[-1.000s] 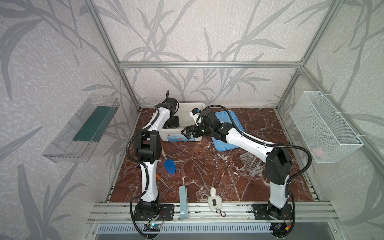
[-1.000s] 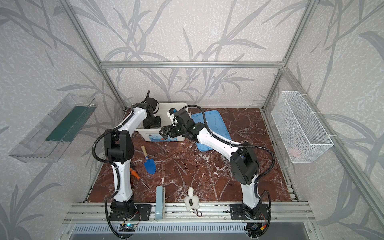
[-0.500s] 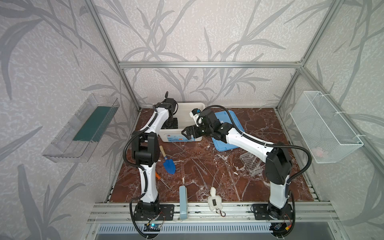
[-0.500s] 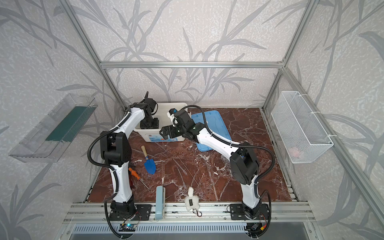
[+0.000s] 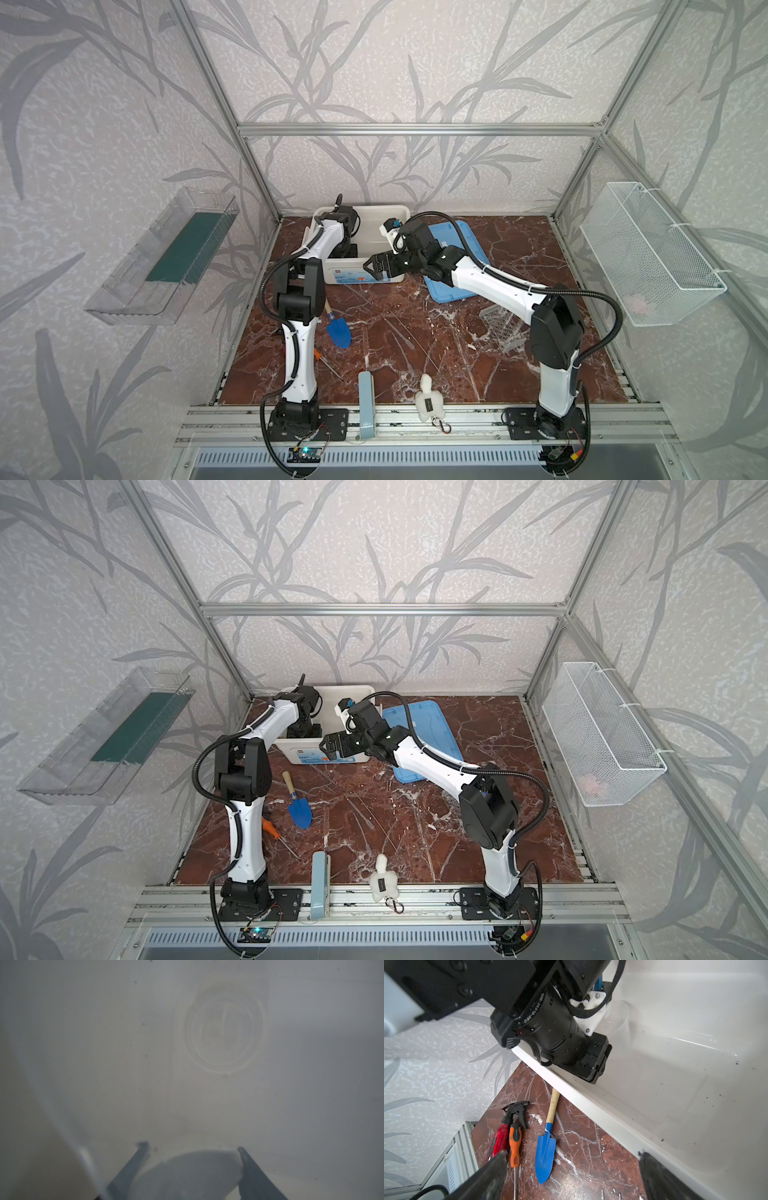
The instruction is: Organize the chemistry lab equipment
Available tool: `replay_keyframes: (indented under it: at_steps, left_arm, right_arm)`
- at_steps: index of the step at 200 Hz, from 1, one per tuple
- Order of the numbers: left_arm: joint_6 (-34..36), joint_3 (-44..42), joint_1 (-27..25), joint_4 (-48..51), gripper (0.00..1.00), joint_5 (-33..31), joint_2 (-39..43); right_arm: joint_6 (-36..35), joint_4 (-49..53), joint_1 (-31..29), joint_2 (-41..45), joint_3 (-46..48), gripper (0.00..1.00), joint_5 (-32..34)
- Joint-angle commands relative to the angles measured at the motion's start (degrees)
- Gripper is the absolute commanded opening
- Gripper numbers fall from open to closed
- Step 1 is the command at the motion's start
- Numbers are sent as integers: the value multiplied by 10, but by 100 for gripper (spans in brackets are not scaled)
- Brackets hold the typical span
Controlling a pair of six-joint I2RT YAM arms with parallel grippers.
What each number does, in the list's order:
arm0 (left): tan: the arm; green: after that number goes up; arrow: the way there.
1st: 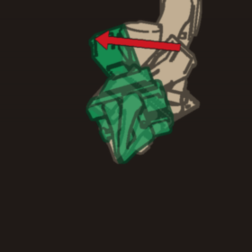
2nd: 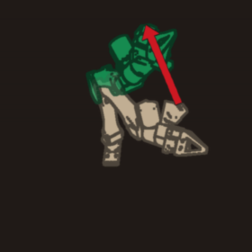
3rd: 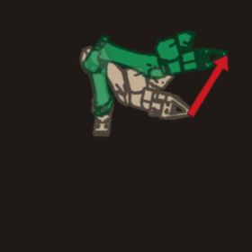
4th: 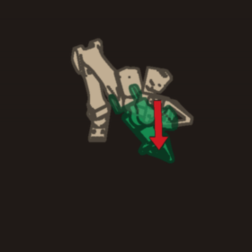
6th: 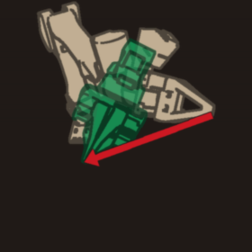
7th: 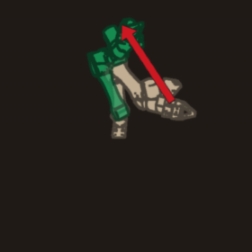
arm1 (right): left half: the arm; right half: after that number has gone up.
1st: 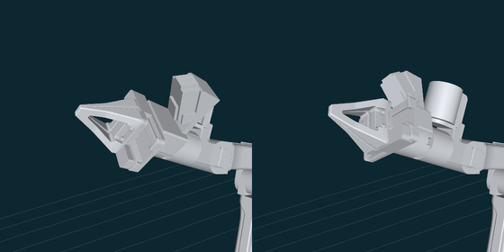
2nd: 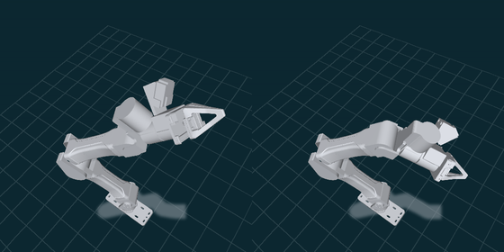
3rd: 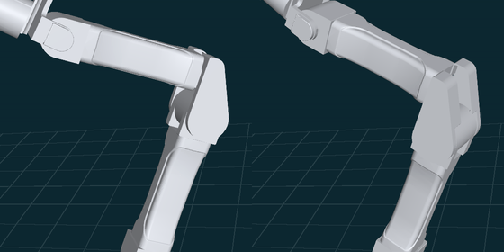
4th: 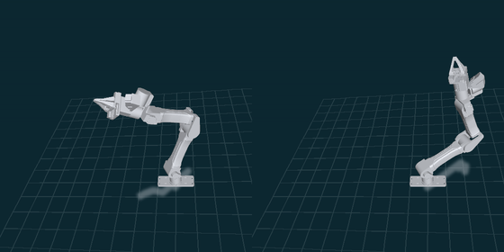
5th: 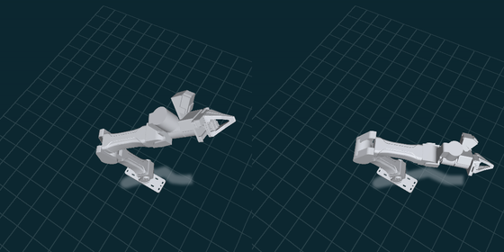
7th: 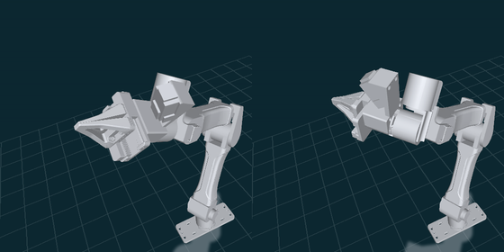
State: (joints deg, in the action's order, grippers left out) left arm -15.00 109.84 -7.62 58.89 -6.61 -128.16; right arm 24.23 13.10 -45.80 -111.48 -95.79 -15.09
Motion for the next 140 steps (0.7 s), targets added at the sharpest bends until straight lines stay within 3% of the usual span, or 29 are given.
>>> replay_keyframes:
  at_steps: [1,53,84,140]
  left_arm:
    - [1,-18,-3,-17,47,-23,-1]
    - [-2,-40,-3,-55,52,-19,-12]
    - [-4,-49,-2,-64,63,-5,-12]
    - [-16,-81,0,-115,61,58,-19]
  right_arm:
    - [2,-11,-3,2,4,98,-2]
    - [3,-13,-3,7,7,98,-2]
    - [-1,-10,-3,11,9,98,0]
    - [1,-12,-3,12,10,98,-3]
